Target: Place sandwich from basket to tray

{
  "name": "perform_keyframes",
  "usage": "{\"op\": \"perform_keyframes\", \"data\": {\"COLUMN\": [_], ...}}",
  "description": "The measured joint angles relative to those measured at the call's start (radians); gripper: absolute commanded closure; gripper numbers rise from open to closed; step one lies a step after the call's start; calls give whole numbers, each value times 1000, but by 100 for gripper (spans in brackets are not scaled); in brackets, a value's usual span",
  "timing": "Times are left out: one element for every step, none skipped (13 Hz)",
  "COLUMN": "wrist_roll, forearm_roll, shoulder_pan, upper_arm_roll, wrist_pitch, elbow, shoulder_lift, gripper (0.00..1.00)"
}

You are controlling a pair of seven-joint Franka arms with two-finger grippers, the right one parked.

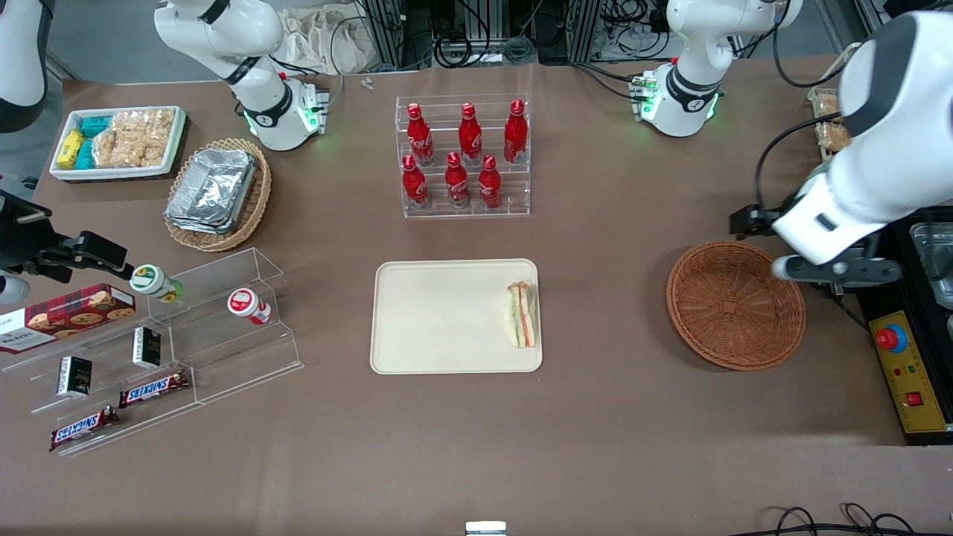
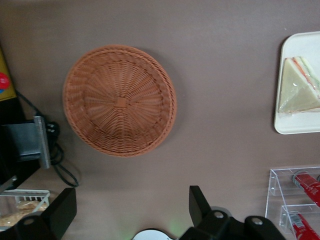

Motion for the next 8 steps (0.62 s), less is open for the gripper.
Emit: {"op": "perform_keyframes", "data": {"wrist_roll": [3, 3, 4, 6, 7, 7, 8, 8], "forearm_roll": [1, 2, 2, 2, 2, 2, 2, 2], "shoulder_pan": [17, 34, 52, 67, 76, 84, 90, 92], "upper_arm_roll": [0, 0, 1, 1, 1, 1, 1, 1], "wrist_pitch": [0, -4, -15, -24, -28, -29, -29, -29], "elbow": [3, 9, 22, 38, 51, 56, 56, 56], "shoulder_lift": [-15, -26, -32, -34, -34, -34, -34, -34], "gripper": [0, 0, 0, 0, 0, 0, 0, 0]}}
